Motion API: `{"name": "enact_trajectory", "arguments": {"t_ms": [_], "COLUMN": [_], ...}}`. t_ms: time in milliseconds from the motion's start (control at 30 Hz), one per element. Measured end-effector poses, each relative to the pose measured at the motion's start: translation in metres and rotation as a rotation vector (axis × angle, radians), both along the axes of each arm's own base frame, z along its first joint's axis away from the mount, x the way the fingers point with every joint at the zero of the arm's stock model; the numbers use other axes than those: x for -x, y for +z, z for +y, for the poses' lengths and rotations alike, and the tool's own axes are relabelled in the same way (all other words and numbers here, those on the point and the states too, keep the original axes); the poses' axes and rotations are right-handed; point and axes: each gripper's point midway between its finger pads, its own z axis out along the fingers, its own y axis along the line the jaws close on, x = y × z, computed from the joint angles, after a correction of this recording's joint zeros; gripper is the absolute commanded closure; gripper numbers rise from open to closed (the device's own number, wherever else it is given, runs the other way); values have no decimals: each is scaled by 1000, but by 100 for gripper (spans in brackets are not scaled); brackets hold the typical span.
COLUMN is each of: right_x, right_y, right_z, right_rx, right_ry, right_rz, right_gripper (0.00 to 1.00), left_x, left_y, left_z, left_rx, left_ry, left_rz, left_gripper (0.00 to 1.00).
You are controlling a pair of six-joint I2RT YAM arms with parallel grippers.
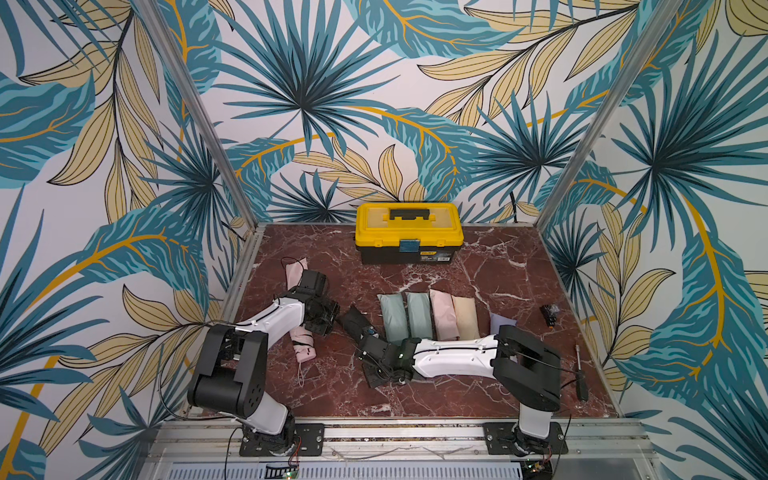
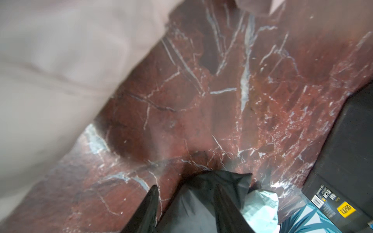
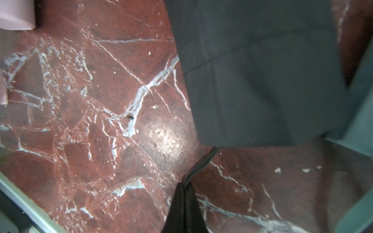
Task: Take umbrellas out of sleeves
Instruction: Take out the umbrella from the umbrella sleeve.
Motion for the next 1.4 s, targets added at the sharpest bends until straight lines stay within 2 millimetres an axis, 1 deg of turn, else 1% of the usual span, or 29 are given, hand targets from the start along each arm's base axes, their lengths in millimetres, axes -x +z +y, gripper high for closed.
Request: {"name": "enact_trajectory", "arguments": {"t_ms": [167,300,400,467,633,767,900,1167,1300,1400], "right_x": [0,0,0,0,0,0,1,8,11,13], "right_y": [0,0,0,0,0,0,0,1,2,4], "right_z": [0,1,1,1,1,2,4,6,9,10], "right_rx": [0,0,1,0,-2,-4,-16,-52,-70,-82], "right_ry": [4,9,12,12,12,13,21,50,59,66], "right_rz": [0,-1,-2,-1,-2,-2,1,23,36,48], "right_gripper": [100,100,100,100,100,100,100,100,100,100], "left_x": [2,-5,-11,-13,-12,-13,-19,-47,-59,-64], "left_y": [-8,-8,-9,-9,-9,-6,0,26,30,28], "left_z": [-5,-12,-16,-17,-16,-14,-11,-9,-9,-9], "left_rx": [-5,-4,-3,-6,-20,-40,-75,-188,-242,-273], "left_ry": [-12,-22,-24,-29,-29,-42,-77,-262,-361,-425], "left_rz": [35,40,40,36,41,41,18,-102,-139,-155], "left_gripper": [56,62,77,90,99,100,100,100,100,100]}}
